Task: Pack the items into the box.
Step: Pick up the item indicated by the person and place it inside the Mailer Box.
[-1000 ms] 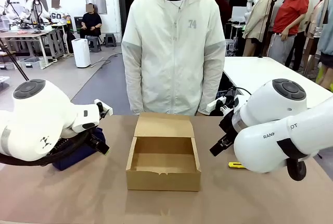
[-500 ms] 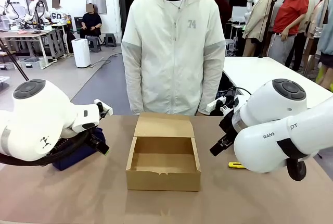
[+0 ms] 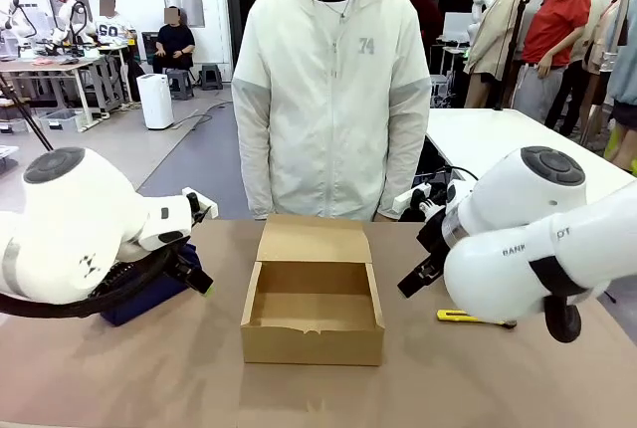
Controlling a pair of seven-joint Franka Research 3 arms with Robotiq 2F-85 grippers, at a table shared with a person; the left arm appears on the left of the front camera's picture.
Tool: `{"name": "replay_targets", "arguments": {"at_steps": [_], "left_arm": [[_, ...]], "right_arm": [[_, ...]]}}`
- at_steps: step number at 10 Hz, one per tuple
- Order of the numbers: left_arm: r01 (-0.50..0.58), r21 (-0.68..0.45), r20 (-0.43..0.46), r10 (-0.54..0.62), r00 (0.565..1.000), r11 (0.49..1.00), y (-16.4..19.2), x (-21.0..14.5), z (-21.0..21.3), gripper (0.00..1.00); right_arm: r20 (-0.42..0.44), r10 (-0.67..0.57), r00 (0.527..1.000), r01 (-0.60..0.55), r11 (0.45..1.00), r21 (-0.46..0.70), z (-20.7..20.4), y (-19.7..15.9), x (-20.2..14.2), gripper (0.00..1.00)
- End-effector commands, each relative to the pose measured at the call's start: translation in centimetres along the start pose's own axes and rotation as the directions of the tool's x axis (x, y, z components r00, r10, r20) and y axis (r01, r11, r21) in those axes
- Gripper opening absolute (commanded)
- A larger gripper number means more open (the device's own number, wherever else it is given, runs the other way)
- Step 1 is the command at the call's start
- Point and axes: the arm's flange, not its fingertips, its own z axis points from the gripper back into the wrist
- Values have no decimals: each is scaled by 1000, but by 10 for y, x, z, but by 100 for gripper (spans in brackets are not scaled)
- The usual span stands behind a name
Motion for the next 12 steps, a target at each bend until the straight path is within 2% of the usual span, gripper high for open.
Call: {"name": "replay_targets", "arguments": {"at_steps": [1,2,3,4,5,6,7,9,10,11,12], "left_arm": [[-216,-152,-107,202,974,964,12,1,75,100],[-262,-266,-132,234,963,928,18,-1,116,100],[-300,-396,-119,276,954,868,29,-7,151,100],[-358,-523,-98,363,927,773,48,-16,186,100],[-419,-588,-64,476,877,692,77,-37,218,100],[-476,-637,-30,598,801,606,115,-70,247,100],[-553,-632,4,717,698,542,147,-109,261,100],[-643,-686,8,887,462,341,200,-197,270,100],[-675,-699,10,948,319,234,215,-244,272,100],[-659,-735,17,977,214,157,222,-283,269,100],[-658,-748,8,994,112,80,227,-311,260,100]], "right_arm": [[47,-210,977,205,975,90,72,-15,16,100],[91,-335,938,309,925,221,120,-20,18,100],[77,-422,903,376,864,335,161,-28,15,100],[59,-456,888,386,809,443,197,-41,5,100],[47,-528,848,433,741,514,227,-57,-11,100],[56,-632,773,503,665,552,250,-89,-38,100],[69,-732,678,566,580,586,263,-123,-70,100],[73,-876,476,645,404,648,270,-181,-141,100],[47,-933,358,674,293,679,266,-203,-182,100],[21,-963,269,678,205,706,257,-217,-213,100],[9,-978,209,679,151,719,248,-224,-236,100]]}}
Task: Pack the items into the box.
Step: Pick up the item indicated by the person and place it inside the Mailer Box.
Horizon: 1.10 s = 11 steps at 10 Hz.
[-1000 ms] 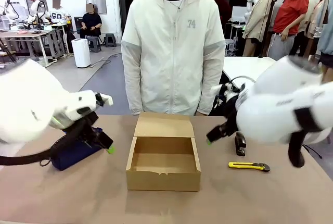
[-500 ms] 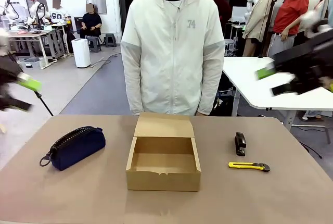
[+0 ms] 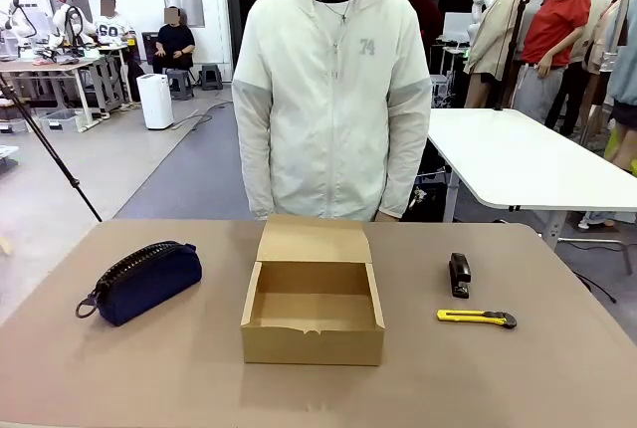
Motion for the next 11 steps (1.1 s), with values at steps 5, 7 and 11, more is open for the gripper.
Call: {"name": "replay_targets", "arguments": {"at_steps": [5,7,11], "left_arm": [[0,0,0,0,1000,1000,0,0,0,100],[0,0,0,0,1000,1000,0,0,0,100],[0,0,0,0,1000,1000,0,0,0,100]], "right_arm": [[0,0,1000,0,1000,0,0,0,0,100],[0,0,1000,0,1000,0,0,0,0,100],[0,0,1000,0,1000,0,0,0,0,100]]}}
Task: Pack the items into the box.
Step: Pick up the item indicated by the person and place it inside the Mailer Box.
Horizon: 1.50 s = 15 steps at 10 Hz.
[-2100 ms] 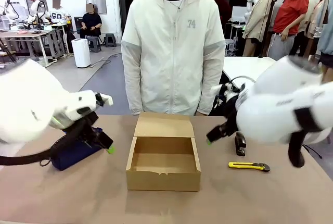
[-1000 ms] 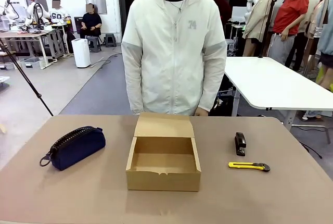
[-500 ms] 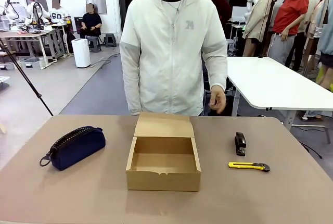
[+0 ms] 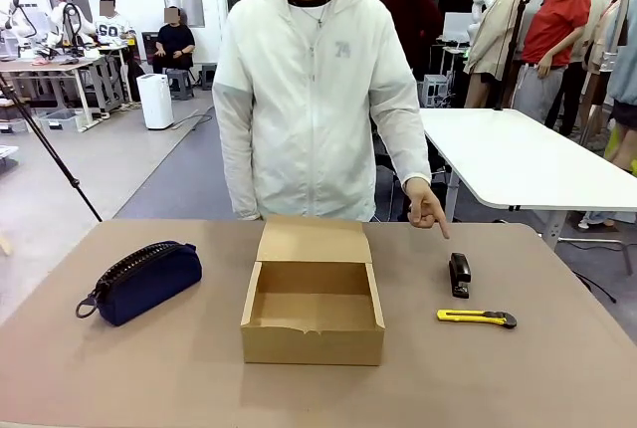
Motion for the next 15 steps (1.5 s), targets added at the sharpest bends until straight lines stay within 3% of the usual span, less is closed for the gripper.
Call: {"name": "replay_targets", "arguments": {"at_steps": [1,3,4,5,6,7,8,9,10,11,12,13,15], "left_arm": [[17,-25,4,-16,1000,1000,0,1,0,100],[17,-25,4,-16,1000,1000,0,1,0,100],[17,-25,4,-16,1000,1000,0,1,0,100],[17,-25,4,-16,1000,1000,0,1,0,100],[17,-25,4,-16,1000,1000,0,1,0,100],[17,-25,4,-16,1000,1000,0,1,0,100],[17,-25,4,-16,1000,1000,0,1,0,100],[17,-25,4,-16,1000,1000,0,1,0,100],[17,-25,4,-16,1000,1000,0,1,0,100],[17,-25,4,-16,1000,1000,0,1,0,100],[17,-25,4,-16,1000,1000,0,1,0,100],[17,-25,4,-16,1000,1000,0,1,0,100],[17,-25,4,-16,1000,1000,0,1,0,100]], "right_arm": [[6,26,1000,-26,999,25,-2,3,4,100],[0,0,1000,0,1000,-2,0,0,0,100],[-133,44,990,-66,985,-162,-47,28,25,100],[-215,95,972,-167,925,-343,-99,56,41,100],[-319,161,934,-309,810,-498,-153,73,50,100],[-337,196,921,-371,703,-606,-207,84,54,100],[-349,242,905,-424,562,-711,-248,84,48,100],[-395,287,873,-487,452,-748,-282,81,36,100],[-420,328,846,-526,391,-755,-301,77,22,100],[-421,385,821,-564,432,-704,-302,78,15,100],[-474,340,812,-577,589,-566,-265,91,13,100],[-408,349,844,-535,481,-695,-317,72,17,100],[-444,356,822,-569,479,-669,-301,78,17,100]]}}
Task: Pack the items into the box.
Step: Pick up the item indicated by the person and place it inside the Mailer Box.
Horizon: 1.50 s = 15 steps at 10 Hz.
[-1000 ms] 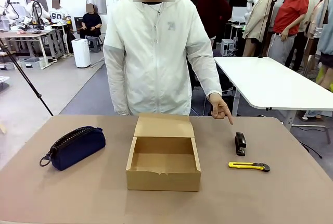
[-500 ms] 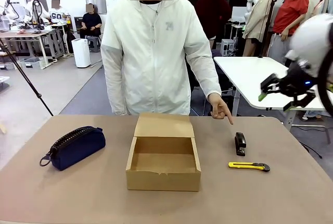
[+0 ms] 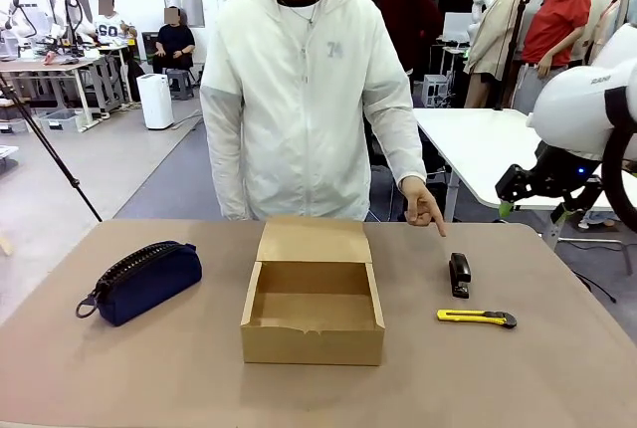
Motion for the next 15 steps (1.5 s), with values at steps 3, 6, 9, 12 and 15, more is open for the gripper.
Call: {"name": "replay_targets", "arguments": {"at_steps": [3,6,9,12,15], "left_arm": [[16,-22,3,-16,1000,1000,-1,0,1,100],[16,-22,3,-16,1000,1000,-1,0,1,100],[16,-22,3,-16,1000,1000,-1,0,1,100],[16,-22,3,-16,1000,1000,-1,0,1,100],[16,-22,3,-16,1000,1000,-1,0,1,100]], "right_arm": [[-125,79,989,-87,994,-61,-55,33,66,100],[-278,124,953,-151,986,-77,-137,55,95,100],[-384,60,921,-108,989,-105,-195,61,105,100],[-438,38,898,-76,995,-70,-235,57,104,100],[-449,43,893,-81,995,-66,-238,59,104,100]]}}
